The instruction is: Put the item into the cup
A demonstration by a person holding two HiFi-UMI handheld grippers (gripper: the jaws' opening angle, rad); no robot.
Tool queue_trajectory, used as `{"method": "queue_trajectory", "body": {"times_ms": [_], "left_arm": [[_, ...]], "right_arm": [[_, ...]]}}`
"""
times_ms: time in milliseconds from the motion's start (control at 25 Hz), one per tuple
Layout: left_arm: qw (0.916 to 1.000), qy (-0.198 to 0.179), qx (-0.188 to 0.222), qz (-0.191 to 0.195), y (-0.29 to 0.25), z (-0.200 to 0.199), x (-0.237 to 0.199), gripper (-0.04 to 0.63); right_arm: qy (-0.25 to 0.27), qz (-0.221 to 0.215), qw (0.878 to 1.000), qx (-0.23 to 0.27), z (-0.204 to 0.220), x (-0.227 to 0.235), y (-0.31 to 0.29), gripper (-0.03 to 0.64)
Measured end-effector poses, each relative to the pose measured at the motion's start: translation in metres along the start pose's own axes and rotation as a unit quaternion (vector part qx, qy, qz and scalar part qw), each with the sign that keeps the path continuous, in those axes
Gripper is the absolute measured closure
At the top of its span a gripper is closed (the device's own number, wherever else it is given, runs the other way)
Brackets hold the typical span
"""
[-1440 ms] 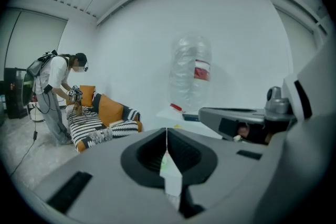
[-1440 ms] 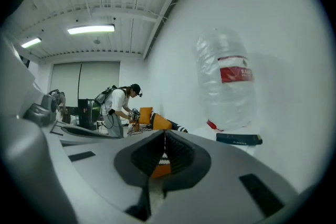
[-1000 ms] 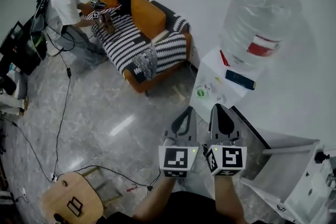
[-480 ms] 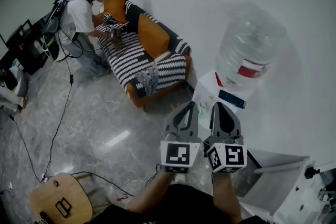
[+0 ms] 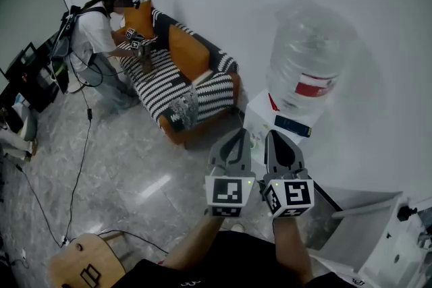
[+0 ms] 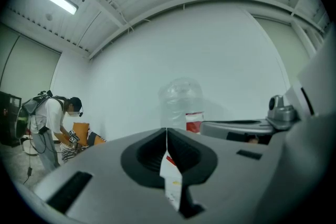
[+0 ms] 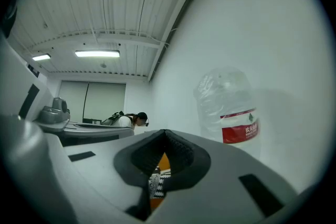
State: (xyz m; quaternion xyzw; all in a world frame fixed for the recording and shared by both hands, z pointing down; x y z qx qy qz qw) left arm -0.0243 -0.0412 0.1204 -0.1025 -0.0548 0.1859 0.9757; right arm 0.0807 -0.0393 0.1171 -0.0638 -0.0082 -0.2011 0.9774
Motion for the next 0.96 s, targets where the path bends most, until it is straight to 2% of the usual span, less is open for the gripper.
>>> {"method": "queue_trajectory", "body": {"times_ms": [960], "left_arm": [[1.0, -0.006, -0.001, -0.001, -0.012, -0.001, -0.001, 0.581]], "right_arm": [[0.002, -0.014, 1.0, -0.011, 0.002, 0.003, -0.014, 0.607]]}}
Point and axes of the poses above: the fingertips, and each gripper's own axes: y backward along the fingers, x to its right, z out of its underside, the point moved 5 cm from there along y, backward along the fingers, and after that the axes turned 12 degrees about -x, right-handed, at the moved point
